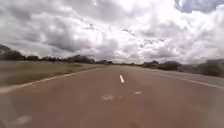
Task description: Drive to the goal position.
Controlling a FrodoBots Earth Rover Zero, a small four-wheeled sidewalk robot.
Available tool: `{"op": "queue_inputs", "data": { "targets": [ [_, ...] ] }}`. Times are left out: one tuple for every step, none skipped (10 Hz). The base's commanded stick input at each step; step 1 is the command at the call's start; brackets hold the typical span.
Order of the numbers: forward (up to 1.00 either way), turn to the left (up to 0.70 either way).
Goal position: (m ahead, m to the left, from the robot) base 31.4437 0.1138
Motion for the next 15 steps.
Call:
{"op": "queue_inputs", "data": {
  "targets": [
    [1.00, 0.00],
    [1.00, 0.00],
    [1.00, 0.00],
    [1.00, 0.00],
    [1.00, 0.00],
    [1.00, 0.00],
    [1.00, 0.00],
    [1.00, 0.00],
    [1.00, 0.00],
    [1.00, 0.00],
    [1.00, 0.00],
    [1.00, 0.00],
    [1.00, 0.00],
    [1.00, 0.00],
    [1.00, 0.00]
  ]
}}
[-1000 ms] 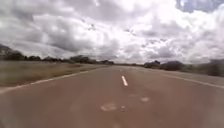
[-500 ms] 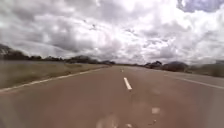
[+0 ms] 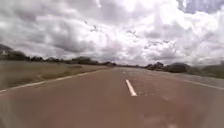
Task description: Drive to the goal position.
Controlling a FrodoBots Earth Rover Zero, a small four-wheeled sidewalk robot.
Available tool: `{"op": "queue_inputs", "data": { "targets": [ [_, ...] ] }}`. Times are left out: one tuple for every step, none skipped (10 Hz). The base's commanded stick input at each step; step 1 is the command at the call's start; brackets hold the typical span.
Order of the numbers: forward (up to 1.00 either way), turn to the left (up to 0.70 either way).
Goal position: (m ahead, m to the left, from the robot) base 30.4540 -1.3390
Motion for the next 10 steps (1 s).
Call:
{"op": "queue_inputs", "data": {
  "targets": [
    [1.00, 0.00],
    [1.00, 0.00],
    [1.00, 0.00],
    [1.00, 0.00],
    [1.00, 0.00],
    [1.00, 0.00],
    [1.00, 0.00],
    [1.00, 0.00],
    [1.00, 0.00],
    [1.00, 0.00]
  ]
}}
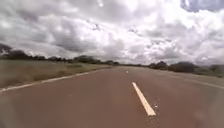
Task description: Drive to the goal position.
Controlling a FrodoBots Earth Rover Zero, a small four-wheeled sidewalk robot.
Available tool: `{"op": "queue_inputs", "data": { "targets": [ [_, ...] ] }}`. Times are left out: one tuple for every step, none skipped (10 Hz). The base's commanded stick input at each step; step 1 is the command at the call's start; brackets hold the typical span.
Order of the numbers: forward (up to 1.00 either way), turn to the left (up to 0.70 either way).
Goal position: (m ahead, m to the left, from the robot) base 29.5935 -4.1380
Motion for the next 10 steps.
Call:
{"op": "queue_inputs", "data": {
  "targets": [
    [1.00, 0.00],
    [1.00, 0.00],
    [1.00, 0.00],
    [1.00, 0.00],
    [1.00, 0.00],
    [1.00, 0.00],
    [1.00, 0.00],
    [1.00, 0.00],
    [1.00, 0.00],
    [1.00, 0.00]
  ]
}}
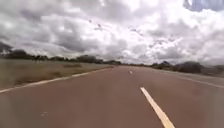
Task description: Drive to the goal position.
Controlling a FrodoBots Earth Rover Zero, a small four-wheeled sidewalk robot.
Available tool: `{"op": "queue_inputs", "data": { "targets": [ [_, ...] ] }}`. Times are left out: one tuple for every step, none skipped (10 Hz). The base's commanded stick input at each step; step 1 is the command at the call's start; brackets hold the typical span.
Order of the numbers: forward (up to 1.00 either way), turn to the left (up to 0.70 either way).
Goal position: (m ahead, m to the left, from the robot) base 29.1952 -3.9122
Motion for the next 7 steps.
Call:
{"op": "queue_inputs", "data": {
  "targets": [
    [1.00, 0.00],
    [1.00, 0.00],
    [1.00, 0.00],
    [1.00, 0.00],
    [1.00, 0.00],
    [1.00, 0.00],
    [1.00, 0.00]
  ]
}}
